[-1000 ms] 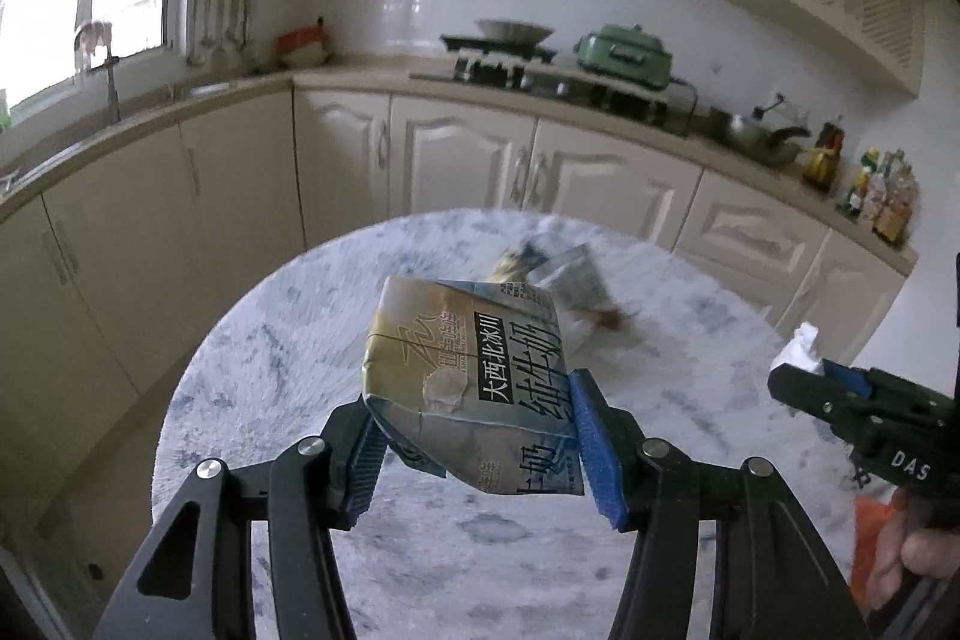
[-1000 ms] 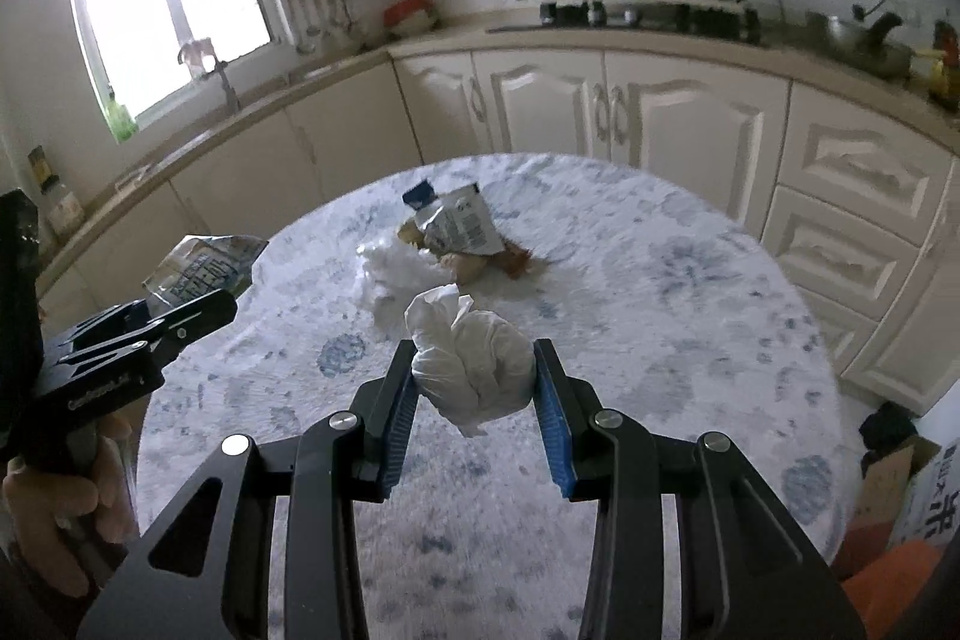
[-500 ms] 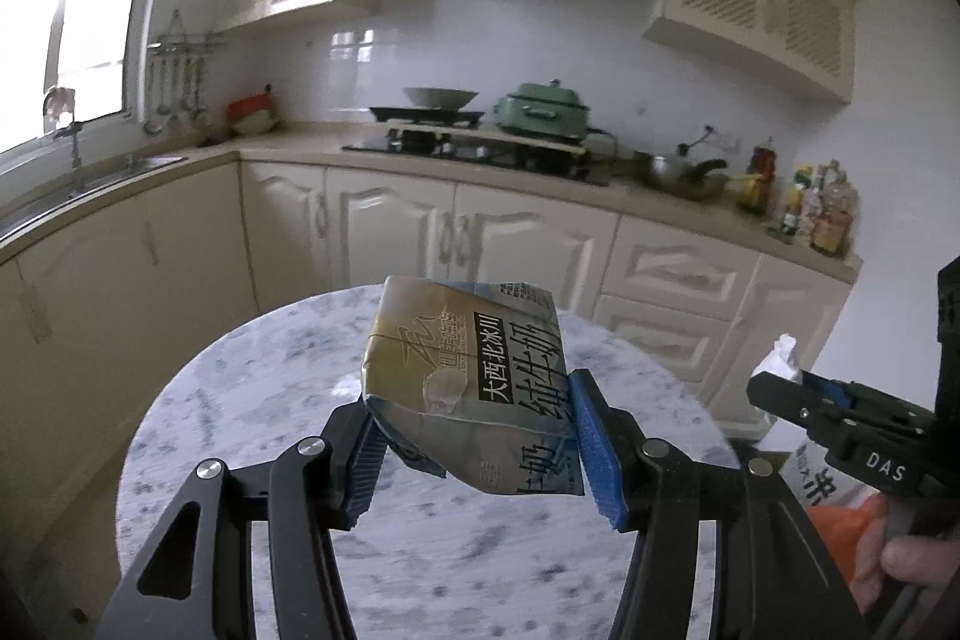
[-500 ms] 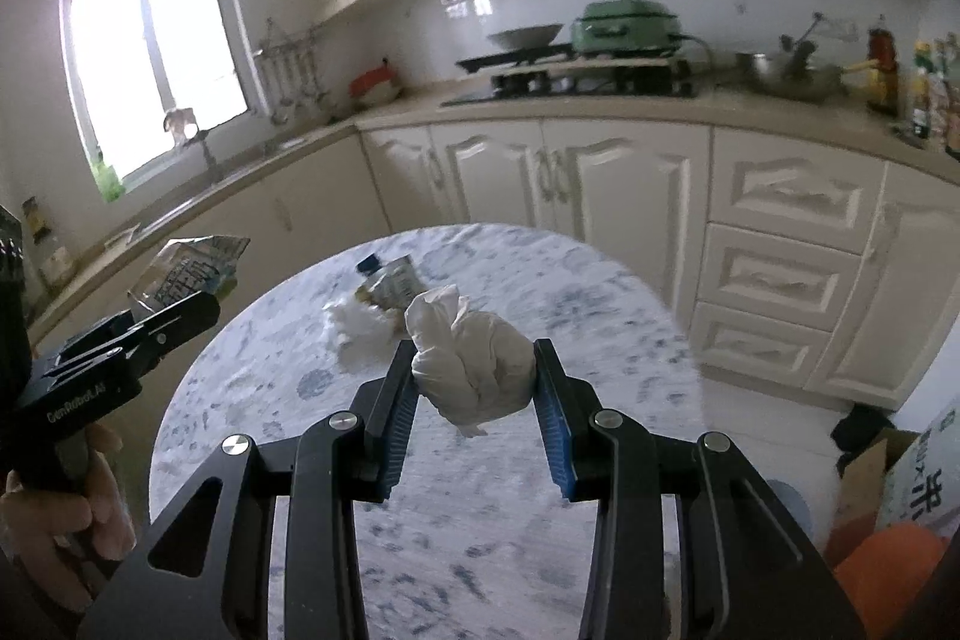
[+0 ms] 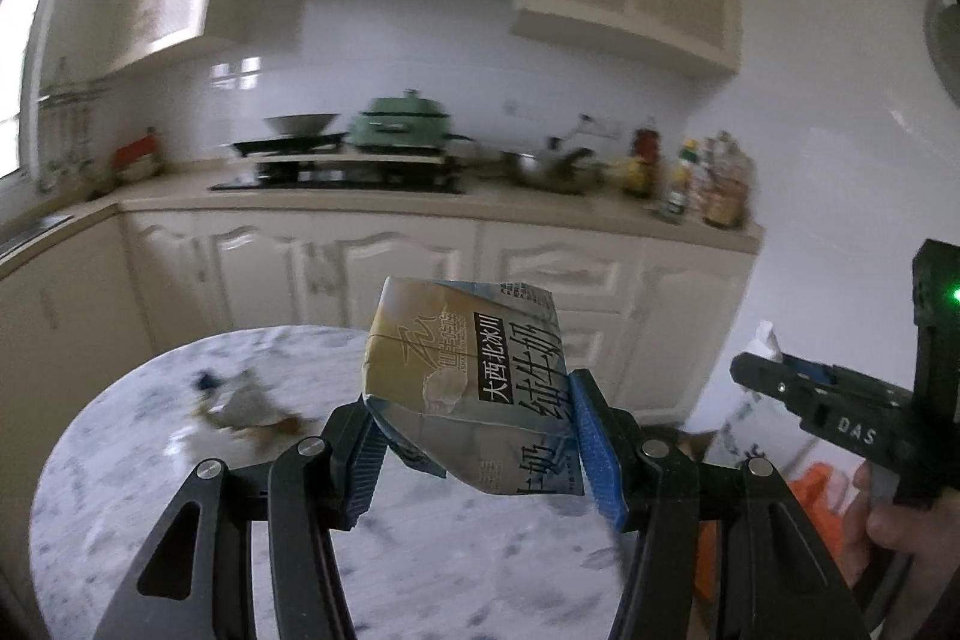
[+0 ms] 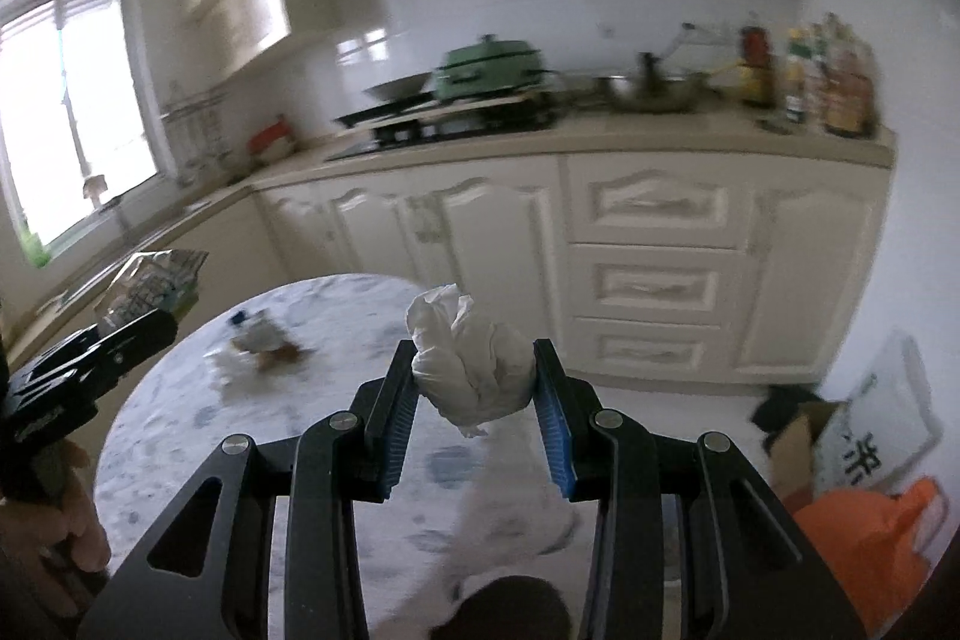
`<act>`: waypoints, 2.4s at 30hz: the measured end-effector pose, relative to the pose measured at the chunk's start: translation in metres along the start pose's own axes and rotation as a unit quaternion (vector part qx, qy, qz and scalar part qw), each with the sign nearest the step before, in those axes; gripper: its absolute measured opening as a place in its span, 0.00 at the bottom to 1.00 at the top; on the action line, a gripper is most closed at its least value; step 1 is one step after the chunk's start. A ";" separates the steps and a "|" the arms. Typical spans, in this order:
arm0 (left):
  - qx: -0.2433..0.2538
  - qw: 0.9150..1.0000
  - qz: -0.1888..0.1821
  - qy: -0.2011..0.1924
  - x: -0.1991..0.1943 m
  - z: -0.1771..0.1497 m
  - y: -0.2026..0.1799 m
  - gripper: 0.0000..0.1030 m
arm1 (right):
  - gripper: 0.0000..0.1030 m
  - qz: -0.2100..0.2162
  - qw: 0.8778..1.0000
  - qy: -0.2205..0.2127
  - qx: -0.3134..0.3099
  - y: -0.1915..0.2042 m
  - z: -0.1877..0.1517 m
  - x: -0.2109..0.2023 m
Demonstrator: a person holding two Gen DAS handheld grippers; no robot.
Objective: Collect trash
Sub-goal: 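Carry both items to the blue bin and open both grippers over it, then swing both grippers back toward the remaining trash on the table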
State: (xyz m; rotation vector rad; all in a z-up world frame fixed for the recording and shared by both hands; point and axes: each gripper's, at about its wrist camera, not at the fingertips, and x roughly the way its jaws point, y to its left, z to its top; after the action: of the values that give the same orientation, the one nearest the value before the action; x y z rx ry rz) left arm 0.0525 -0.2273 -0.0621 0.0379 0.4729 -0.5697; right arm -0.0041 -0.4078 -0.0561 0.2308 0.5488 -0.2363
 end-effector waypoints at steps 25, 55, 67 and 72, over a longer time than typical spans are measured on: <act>0.108 0.952 -0.156 0.242 0.301 0.038 -0.139 0.51 | 0.37 -0.126 0.974 0.092 0.167 -0.226 -0.065 0.080; 0.134 0.933 -0.082 0.322 0.469 0.040 -0.229 0.99 | 1.00 -0.139 0.943 0.147 0.264 -0.299 -0.113 0.134; 0.106 0.958 -0.086 0.254 0.357 0.060 -0.180 0.99 | 1.00 -0.133 0.956 0.129 0.225 -0.242 -0.082 0.101; 0.082 0.971 -0.084 0.208 0.292 0.071 -0.137 0.99 | 1.00 -0.125 0.967 0.104 0.197 -0.204 -0.057 0.077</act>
State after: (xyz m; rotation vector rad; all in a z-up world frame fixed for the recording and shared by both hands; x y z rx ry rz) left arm 0.2256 -0.5034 -0.1145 0.2822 0.8421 -0.7708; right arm -0.0254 -0.5975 -0.1761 0.5792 0.7390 -0.5729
